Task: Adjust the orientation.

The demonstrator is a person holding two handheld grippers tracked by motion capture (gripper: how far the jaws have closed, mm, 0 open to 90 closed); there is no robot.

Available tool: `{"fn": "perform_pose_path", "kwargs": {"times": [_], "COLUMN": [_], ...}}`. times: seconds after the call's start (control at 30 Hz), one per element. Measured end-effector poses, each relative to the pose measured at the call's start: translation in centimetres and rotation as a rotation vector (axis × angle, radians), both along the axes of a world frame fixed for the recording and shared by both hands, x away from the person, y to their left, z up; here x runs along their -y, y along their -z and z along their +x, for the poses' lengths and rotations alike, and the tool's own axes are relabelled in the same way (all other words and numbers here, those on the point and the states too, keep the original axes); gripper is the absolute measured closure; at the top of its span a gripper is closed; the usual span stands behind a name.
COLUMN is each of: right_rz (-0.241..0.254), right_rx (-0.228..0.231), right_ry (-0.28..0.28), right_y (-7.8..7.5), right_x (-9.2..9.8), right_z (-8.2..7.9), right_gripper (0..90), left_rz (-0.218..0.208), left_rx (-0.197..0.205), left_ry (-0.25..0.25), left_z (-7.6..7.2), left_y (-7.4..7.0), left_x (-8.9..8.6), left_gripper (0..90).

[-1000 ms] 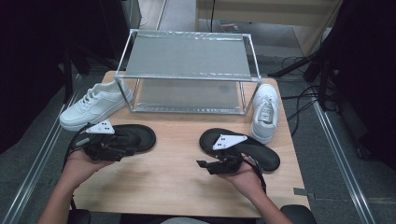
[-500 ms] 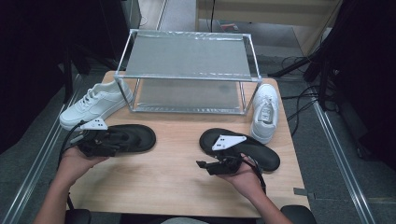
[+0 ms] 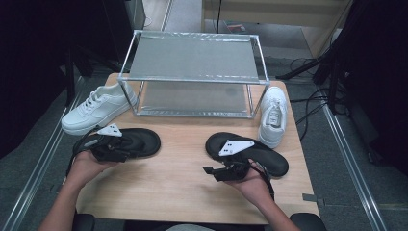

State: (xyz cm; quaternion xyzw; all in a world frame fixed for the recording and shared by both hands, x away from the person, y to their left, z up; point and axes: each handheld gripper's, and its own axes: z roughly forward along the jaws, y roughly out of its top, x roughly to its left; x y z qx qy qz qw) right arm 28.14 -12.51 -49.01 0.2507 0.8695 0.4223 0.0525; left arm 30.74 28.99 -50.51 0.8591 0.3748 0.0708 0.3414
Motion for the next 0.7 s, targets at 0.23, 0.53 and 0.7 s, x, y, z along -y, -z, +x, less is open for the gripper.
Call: {"fn": "perform_pose_path", "kwargs": {"times": [0.23, 0.53, 0.7], "right_rz": [-0.007, -0.012, -0.010], "right_rx": [0.001, 0.000, 0.000], "right_ry": [0.003, -0.002, -0.005], "right_y": [0.07, 0.13, 0.16], "right_x": [-0.01, -0.12, -0.07], "right_z": [-0.10, -0.23, -0.19], "right_gripper": [45.4, 45.4, 45.6], "left_rz": [0.031, 0.059, 0.074], "left_rx": [0.023, 0.043, 0.063], "left_ry": [0.025, 0.037, 0.030], "left_z": [0.21, 0.16, 0.02], "left_y": [0.58, 0.43, -0.37], "left_x": [0.11, 0.00, 0.32], "left_gripper": [59.3, 70.8, 72.9]}}
